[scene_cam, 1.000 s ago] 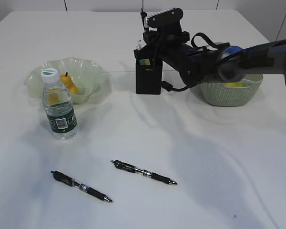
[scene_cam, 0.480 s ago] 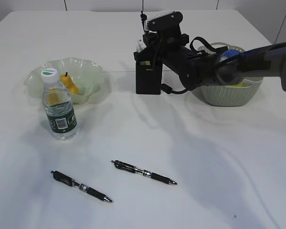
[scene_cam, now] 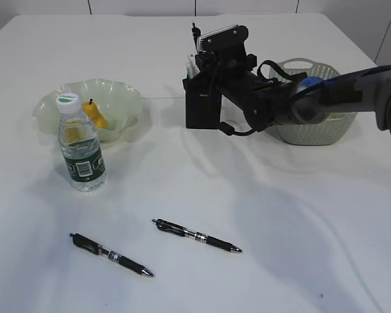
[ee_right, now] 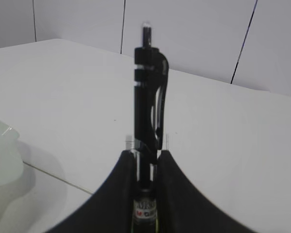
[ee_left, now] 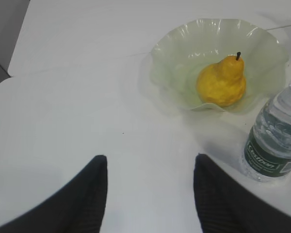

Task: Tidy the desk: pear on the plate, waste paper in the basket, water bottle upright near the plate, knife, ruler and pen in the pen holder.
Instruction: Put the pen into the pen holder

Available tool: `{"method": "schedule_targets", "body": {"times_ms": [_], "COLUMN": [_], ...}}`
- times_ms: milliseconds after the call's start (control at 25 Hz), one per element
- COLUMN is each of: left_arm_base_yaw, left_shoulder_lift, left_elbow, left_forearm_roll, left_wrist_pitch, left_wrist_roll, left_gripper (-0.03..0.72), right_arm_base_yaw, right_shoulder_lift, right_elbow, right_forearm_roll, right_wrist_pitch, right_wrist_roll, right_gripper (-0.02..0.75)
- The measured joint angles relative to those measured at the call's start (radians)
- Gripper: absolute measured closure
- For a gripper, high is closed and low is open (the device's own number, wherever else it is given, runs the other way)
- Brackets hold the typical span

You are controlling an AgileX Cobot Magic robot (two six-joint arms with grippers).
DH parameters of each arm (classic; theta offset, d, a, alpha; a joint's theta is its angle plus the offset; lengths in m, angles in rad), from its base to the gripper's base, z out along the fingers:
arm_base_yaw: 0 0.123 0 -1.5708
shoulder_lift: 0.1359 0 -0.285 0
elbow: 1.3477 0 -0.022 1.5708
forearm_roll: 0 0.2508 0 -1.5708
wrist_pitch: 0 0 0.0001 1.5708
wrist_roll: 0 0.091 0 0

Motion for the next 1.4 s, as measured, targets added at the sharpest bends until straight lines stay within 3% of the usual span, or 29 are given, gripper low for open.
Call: {"method": "schedule_targets", "body": {"times_ms": [1040, 1400], "left_arm_base_yaw": [0.000, 0.000], "left_shoulder_lift": [0.000, 0.000], "left_elbow": [0.000, 0.000], "left_forearm_roll": [-0.002, -0.002], "left_wrist_pitch": [0.000, 0.000], "left_wrist_roll": [0.000, 0.000], "left_gripper": [0.286, 0.286], "right_arm_base_yaw": [0.000, 0.000], "right_shoulder_lift": [0.023, 0.023], "right_elbow": [0.000, 0.000], "right_forearm_roll": [0.000, 0.002], "right_wrist_pitch": [-0.025, -0.026], "right_wrist_roll": [-0.002, -0.002], "right_gripper": [0.664, 0.623]}}
